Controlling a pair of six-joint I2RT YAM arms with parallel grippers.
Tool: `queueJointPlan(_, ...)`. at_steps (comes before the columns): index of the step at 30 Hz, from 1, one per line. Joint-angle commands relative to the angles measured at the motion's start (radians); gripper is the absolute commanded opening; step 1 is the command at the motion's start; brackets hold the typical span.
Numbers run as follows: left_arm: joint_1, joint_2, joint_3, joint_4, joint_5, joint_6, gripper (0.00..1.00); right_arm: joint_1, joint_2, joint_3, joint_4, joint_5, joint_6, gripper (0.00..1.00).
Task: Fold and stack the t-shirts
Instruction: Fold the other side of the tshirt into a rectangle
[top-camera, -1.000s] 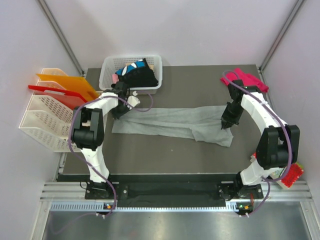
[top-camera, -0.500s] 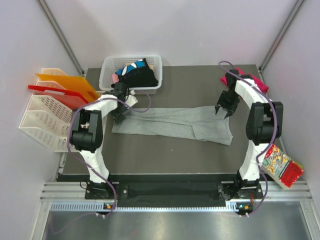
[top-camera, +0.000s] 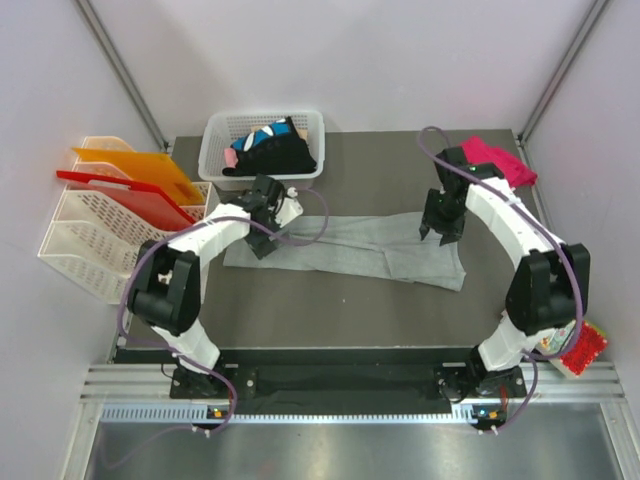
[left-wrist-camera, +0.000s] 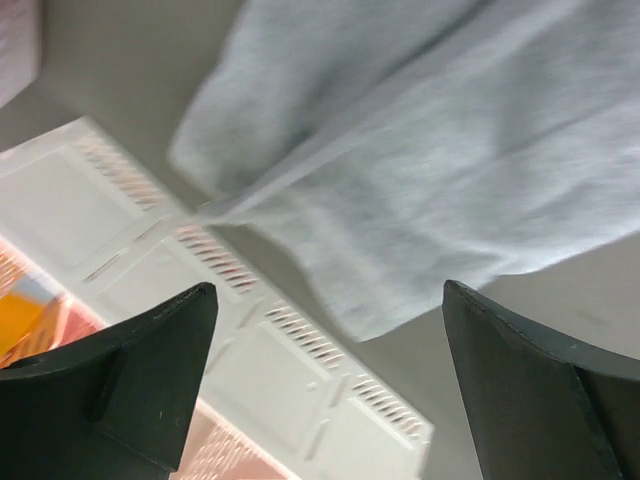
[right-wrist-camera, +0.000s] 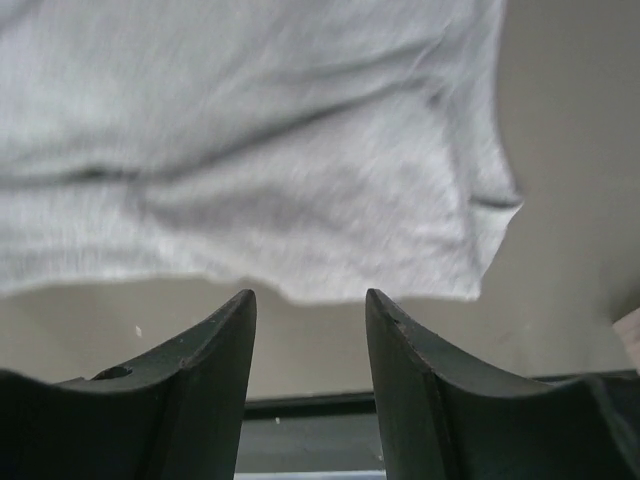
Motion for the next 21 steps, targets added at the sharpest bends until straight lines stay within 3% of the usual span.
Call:
queueJointPlan(1, -0.027, 0.040, -0.012, 0.036, 0.058, -0.084, 0.99, 0.112, -0.083, -0.098, 0.016, -0.018, 0.002, 0.48)
queueJointPlan(7, -0.019, 0.154, 0.002, 0.102, 0.054, -0.086, 0.99, 0.146, -0.043, -0.163, 0.069, -0.025, 0.022, 0.46)
queueJointPlan(12, 0.024, 0.223, 0.008, 0.133, 0.041, -0.069, 0.99, 0.135, 0.080, -0.106, 0.098, 0.009, -0.002, 0.44)
queueJointPlan(21, 0.059, 0.154, -0.114, 0.133, 0.054, -0.053, 0.98, 0.055, 0.302, 0.018, 0.166, -0.009, -0.027, 0.41)
